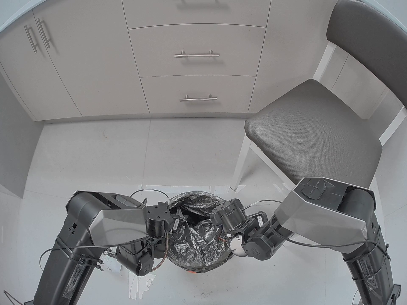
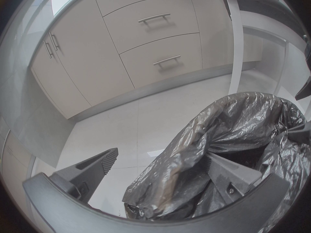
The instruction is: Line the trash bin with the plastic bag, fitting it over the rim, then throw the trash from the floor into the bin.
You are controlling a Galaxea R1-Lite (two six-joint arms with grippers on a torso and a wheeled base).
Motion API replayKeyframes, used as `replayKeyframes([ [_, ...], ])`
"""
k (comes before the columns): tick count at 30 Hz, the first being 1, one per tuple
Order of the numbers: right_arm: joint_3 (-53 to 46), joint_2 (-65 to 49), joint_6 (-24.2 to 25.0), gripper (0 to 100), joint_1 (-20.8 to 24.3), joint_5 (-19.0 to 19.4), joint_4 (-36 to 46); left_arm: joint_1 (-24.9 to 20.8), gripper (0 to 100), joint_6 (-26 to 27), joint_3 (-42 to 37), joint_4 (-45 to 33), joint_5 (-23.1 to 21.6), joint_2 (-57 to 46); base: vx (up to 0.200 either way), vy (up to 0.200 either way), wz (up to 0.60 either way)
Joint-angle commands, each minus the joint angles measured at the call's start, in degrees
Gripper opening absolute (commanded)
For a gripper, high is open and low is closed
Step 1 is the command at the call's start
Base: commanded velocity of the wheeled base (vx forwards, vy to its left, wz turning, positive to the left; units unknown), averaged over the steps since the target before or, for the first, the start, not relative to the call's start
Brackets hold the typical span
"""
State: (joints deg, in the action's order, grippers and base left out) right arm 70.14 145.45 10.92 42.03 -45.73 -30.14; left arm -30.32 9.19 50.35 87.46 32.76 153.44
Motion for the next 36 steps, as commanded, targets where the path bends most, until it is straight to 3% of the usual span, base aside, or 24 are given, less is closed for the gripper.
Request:
replayKeyframes([
  [1, 0.61, 0.36, -0.02, 100, -0.37, -0.06, -0.01, -0.09, 100, -0.05, 0.10, 0.08, 0.03, 0.19, 0.000, 0.000, 0.00],
  [8, 1.66, 0.45, 0.06, 100, -1.52, -0.42, -0.01, -0.18, 100, -0.75, 0.10, 0.17, 0.03, -0.34, 0.000, 0.000, 0.00],
  [13, -0.27, -1.31, 0.77, 100, -0.46, -0.42, -0.19, -1.59, 100, -6.03, -0.43, 0.17, 0.11, -2.36, 0.000, 0.000, 0.00],
  [24, -8.01, -6.40, 0.59, 100, 9.47, -0.59, -3.61, -2.03, 100, -6.64, -0.51, 0.17, 0.11, -2.18, 0.000, 0.000, 0.00],
  [30, -9.50, -6.93, 0.33, 100, 10.09, -0.77, -5.55, -2.03, 100, -6.47, -0.34, 0.17, 0.11, -1.83, 0.000, 0.000, 0.00],
  [36, -11.17, -6.93, 0.15, 100, 13.51, -0.68, -6.60, -2.03, 100, -6.38, -0.25, 0.17, 0.11, -1.66, 0.000, 0.000, 0.00],
])
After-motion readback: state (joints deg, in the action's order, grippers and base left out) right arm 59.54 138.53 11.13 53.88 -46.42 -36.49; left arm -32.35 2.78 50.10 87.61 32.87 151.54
